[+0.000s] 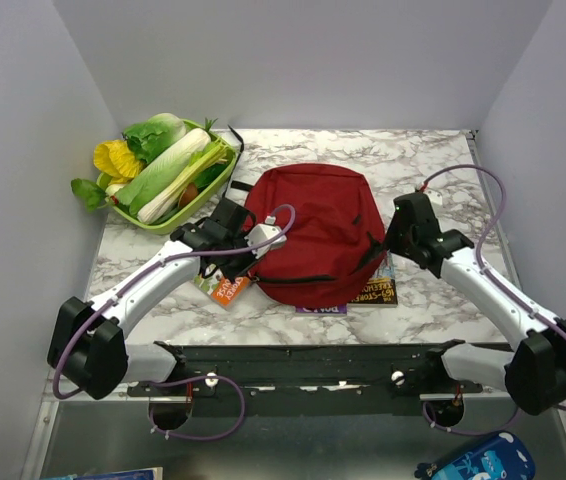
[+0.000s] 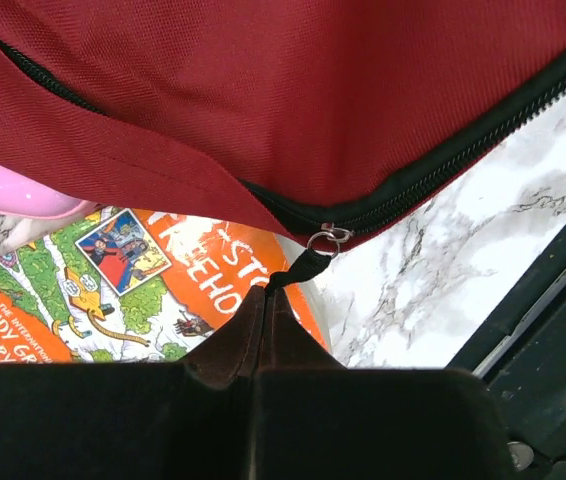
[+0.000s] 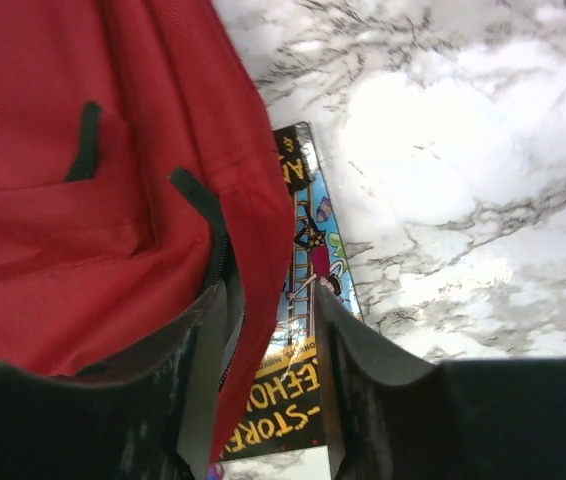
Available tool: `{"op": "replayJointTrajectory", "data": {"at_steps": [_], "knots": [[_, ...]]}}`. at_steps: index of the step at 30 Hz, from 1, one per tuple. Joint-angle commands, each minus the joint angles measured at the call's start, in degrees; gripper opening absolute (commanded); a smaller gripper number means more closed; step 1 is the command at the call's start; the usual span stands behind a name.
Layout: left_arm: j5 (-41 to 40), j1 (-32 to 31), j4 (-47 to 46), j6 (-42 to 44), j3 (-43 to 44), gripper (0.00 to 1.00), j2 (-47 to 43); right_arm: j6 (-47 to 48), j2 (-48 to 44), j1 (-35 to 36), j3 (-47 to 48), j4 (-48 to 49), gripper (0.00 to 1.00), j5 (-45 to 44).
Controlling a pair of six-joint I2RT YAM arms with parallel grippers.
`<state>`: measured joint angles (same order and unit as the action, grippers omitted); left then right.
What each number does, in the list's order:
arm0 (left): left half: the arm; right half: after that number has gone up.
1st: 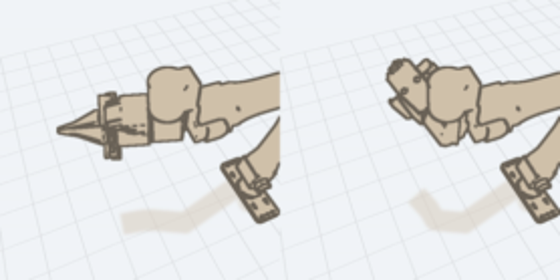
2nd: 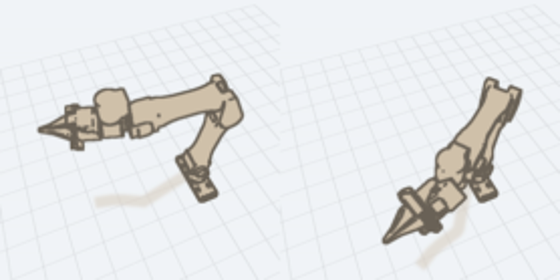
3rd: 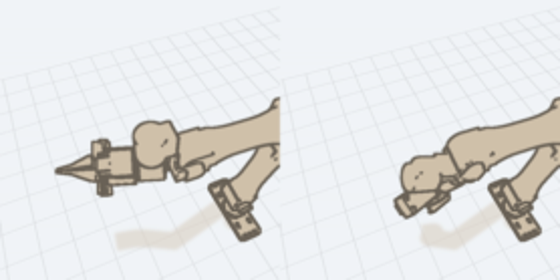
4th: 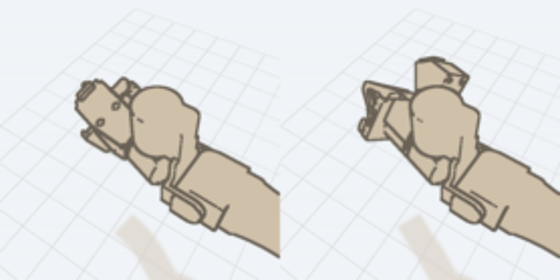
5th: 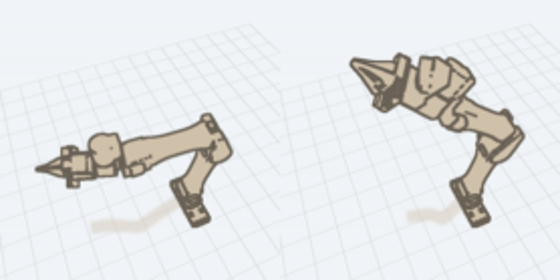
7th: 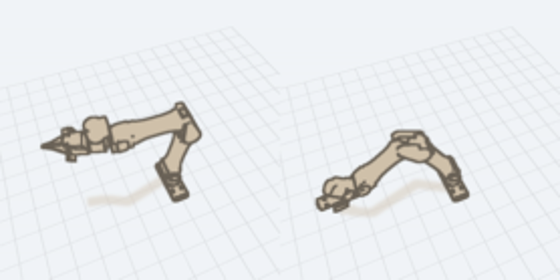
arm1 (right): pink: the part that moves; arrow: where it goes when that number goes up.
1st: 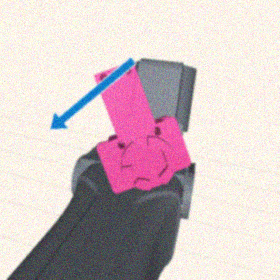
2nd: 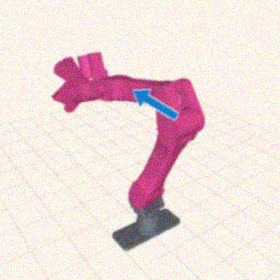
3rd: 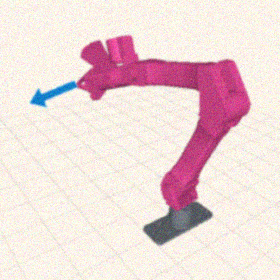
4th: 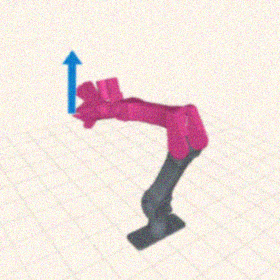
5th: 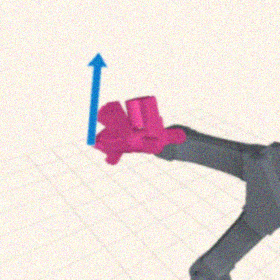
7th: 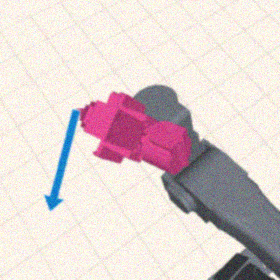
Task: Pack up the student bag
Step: Unzip the student bag at the center of the board.
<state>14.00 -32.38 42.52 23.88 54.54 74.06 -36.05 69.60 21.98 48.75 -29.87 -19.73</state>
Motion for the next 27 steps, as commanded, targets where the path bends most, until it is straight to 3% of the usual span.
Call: {"op": "replayJointTrajectory", "data": {"at_steps": [1,4,8,11,13,20,27], "knots": [[1.99,0.39,-1.21,-0.85,1.0,0.0,-0.32,1.95,-6.66,-0.09,2.84,1.04,0.53,7.04],[4.89,0.3,-1.65,-2.08,2.93,0.0,0.9,-0.59,-9.48,2.71,2.84,0.87,0.61,11.71],[6.74,-0.05,-1.57,-2.52,4.78,0.0,3.1,-12.15,-13.61,15.68,1.79,1.74,0.68,14.45],[7.36,-0.31,-1.3,-1.91,4.96,0.0,3.37,-21.56,-12.39,23.95,-0.49,3.06,0.83,15.59],[7.45,-0.31,-1.13,-1.56,4.96,0.0,3.28,-25.45,-10.9,27.4,-2.16,4.63,1.0,14.38],[7.18,-0.31,-0.34,-0.77,4.78,0.0,2.14,-32.75,-2.11,36.1,0.9,4.38,1.0,11.29],[7.79,-0.31,-0.07,0.2,3.73,0.0,0.47,-39.26,1.41,37.35,1.08,1.22,1.0,1.72]]}}
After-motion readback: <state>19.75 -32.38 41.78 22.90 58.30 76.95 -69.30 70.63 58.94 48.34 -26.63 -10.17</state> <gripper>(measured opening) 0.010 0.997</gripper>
